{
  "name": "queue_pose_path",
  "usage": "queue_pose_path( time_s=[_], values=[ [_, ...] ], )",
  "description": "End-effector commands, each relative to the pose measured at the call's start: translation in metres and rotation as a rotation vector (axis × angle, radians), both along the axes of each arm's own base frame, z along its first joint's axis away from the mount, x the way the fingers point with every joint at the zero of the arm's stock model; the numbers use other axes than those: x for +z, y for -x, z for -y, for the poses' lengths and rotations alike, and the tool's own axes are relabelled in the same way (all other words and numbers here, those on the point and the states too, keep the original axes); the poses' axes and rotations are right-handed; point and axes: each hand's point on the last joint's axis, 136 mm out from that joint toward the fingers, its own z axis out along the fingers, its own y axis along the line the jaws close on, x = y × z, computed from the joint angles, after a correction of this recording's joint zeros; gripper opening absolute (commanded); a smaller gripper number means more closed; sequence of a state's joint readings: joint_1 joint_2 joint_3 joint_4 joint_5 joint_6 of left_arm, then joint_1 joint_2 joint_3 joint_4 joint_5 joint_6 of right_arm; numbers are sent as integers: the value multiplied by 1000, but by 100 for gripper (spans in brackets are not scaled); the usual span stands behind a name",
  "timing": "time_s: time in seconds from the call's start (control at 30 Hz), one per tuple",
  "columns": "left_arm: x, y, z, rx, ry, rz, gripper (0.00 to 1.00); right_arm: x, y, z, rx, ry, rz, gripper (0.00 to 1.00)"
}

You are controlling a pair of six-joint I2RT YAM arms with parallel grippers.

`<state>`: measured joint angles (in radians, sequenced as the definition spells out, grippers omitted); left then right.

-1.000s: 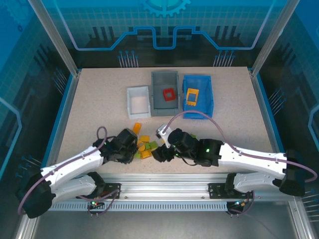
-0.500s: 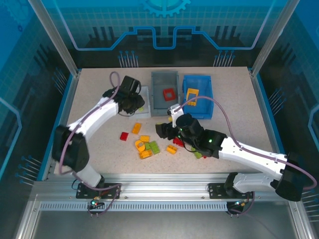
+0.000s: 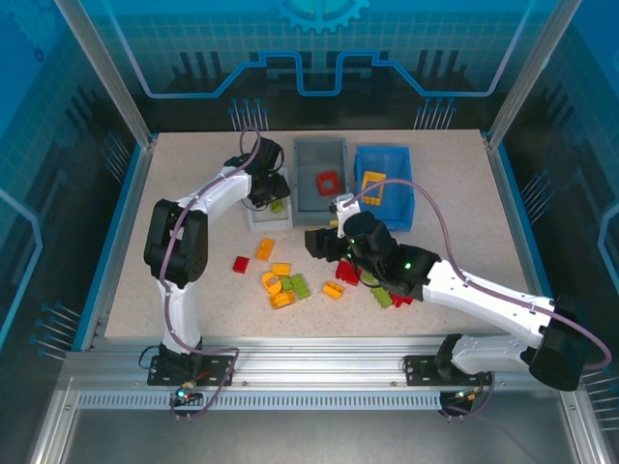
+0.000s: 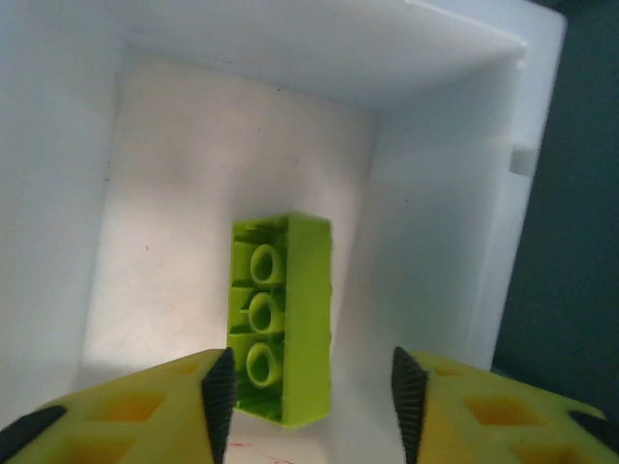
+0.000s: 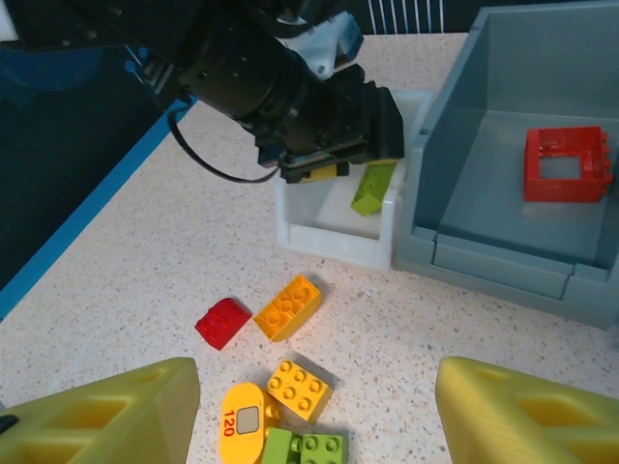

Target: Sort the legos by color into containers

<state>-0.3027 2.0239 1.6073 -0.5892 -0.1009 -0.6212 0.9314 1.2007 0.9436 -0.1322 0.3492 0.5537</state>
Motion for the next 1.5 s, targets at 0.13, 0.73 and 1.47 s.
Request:
queue_pose_path(
  time_s=[0.13,0.73,1.47],
  values=[
    [90,20,-1,-36,36,186,56,-19,-2,55,-177,56,-102,66],
    [110,283,48,-332,295,261,61,-162,71,26,235,625,-445,67],
    [111,310,12,-259,351,315,63,-231,58,20,260,960,-523,49]
  ],
)
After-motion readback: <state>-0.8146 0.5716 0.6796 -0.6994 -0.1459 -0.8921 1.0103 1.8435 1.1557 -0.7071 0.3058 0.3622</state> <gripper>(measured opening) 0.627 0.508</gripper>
